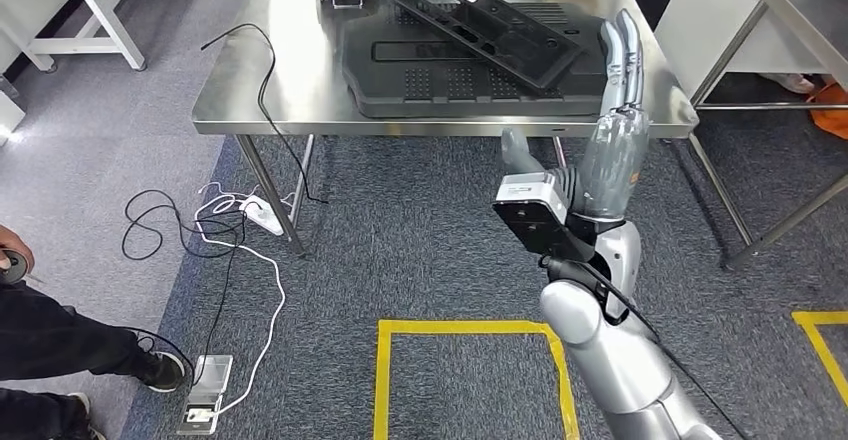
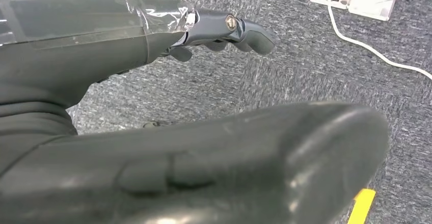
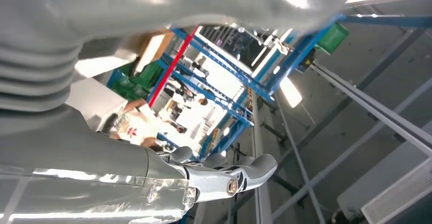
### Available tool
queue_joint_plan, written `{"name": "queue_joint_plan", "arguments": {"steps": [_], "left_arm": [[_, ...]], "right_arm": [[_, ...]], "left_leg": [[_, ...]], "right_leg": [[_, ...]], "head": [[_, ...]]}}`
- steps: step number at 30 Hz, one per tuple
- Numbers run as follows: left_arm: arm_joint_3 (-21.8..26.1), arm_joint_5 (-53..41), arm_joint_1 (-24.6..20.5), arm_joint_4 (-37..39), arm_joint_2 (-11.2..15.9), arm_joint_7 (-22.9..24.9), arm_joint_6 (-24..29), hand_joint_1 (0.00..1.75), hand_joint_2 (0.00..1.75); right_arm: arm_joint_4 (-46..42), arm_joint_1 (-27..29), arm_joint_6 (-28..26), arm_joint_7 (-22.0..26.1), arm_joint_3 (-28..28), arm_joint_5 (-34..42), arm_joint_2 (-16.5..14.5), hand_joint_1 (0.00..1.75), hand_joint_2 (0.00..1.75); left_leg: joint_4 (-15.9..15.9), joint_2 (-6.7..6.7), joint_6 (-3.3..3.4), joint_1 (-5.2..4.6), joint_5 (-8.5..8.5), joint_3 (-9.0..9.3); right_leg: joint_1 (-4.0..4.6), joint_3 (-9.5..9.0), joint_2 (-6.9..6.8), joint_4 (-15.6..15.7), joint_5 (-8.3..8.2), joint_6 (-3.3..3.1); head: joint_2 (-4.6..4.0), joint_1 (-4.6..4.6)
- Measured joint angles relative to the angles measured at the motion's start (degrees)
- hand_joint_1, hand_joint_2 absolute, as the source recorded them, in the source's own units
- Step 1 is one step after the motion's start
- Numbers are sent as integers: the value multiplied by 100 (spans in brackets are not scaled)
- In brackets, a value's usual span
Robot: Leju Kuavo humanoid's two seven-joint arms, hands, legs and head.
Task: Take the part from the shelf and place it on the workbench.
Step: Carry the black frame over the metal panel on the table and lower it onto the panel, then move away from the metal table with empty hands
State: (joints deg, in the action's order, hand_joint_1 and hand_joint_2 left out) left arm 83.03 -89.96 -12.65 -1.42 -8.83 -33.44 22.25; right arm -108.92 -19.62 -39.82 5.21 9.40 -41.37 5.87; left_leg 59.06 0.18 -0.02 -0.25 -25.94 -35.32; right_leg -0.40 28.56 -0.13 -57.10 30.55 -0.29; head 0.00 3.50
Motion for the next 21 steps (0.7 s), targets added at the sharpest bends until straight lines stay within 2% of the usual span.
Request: {"name": "queue_joint_plan", "arguments": {"steps": [1,2,4,5,6,7,8,10,11,12,14,16,18,21], "left_arm": [[0,0,0,0,0,0,0,0,0],[0,0,0,0,0,1,0,0,0],[0,0,3,0,0,2,0,0,0],[0,0,4,0,0,2,0,0,0],[0,0,5,0,0,3,0,0,0],[0,0,5,0,0,5,0,0,0],[0,0,5,0,0,7,0,0,0],[0,0,2,0,0,9,0,0,0],[0,0,2,0,0,10,0,0,0],[0,0,4,0,0,10,0,0,0],[0,0,8,0,-1,11,0,0,0],[0,0,4,0,-4,11,0,0,0],[0,0,-1,0,-7,11,0,0,0],[0,0,-2,0,-7,11,0,0,0]], "right_arm": [[-2,-1,0,-5,0,-20,2,0,0],[-3,-2,0,-10,0,-40,3,0,0],[-6,2,0,-31,0,-66,3,0,0],[-6,7,0,-43,0,-84,4,0,0],[-6,15,0,-54,0,-98,4,0,0],[-6,22,0,-63,0,-110,5,0,0],[-7,29,0,-72,0,-118,6,0,0],[-17,31,-1,-96,0,-120,9,0,0],[-23,31,-1,-109,0,-120,14,0,0],[-28,31,-1,-119,0,-119,21,0,0],[-33,33,-1,-134,0,-115,37,0,0],[-38,32,-2,-142,0,-112,54,0,0],[-39,29,-2,-143,0,-110,64,0,0],[-39,28,-2,-143,0,-110,65,0,0]], "left_leg": [[120,-7,-41,5,-118,-50],[353,-13,-85,16,-316,-139],[1065,-14,-163,54,-780,-383],[1382,-13,-189,69,-920,-471],[1533,-12,-205,81,-947,-475],[1474,-11,-210,90,-873,-373],[1198,-11,-205,98,-726,-166],[408,-11,-165,95,-484,320],[130,-13,-135,84,-422,467],[-15,-15,-106,70,-409,525],[-65,-15,-34,57,-368,497],[-120,3,67,75,-297,468],[-154,19,131,91,-249,451],[-155,19,140,91,-243,444]], "right_leg": [[-19,31,-10,14,-45,-41],[-37,72,-23,24,-88,-77],[-34,177,-38,1,-149,-113],[-33,234,-46,-20,-173,-114],[-33,290,-51,-46,-194,-108],[-34,340,-55,-73,-211,-100],[-36,381,-58,-102,-223,-89],[-32,438,-61,-154,-240,-59],[-27,459,-61,-172,-256,-29],[-24,477,-62,-182,-276,8],[-22,502,-60,-176,-324,92],[-30,537,-44,-234,-252,143],[-36,568,-28,-311,-148,157],[-34,582,-28,-347,-112,159]], "head": [[0,-16],[0,-36],[0,-80],[0,-90],[0,-97],[0,-102],[0,-106],[0,-115],[0,-118],[0,-123],[0,-124],[0,-123],[0,-120],[0,-113]]}}
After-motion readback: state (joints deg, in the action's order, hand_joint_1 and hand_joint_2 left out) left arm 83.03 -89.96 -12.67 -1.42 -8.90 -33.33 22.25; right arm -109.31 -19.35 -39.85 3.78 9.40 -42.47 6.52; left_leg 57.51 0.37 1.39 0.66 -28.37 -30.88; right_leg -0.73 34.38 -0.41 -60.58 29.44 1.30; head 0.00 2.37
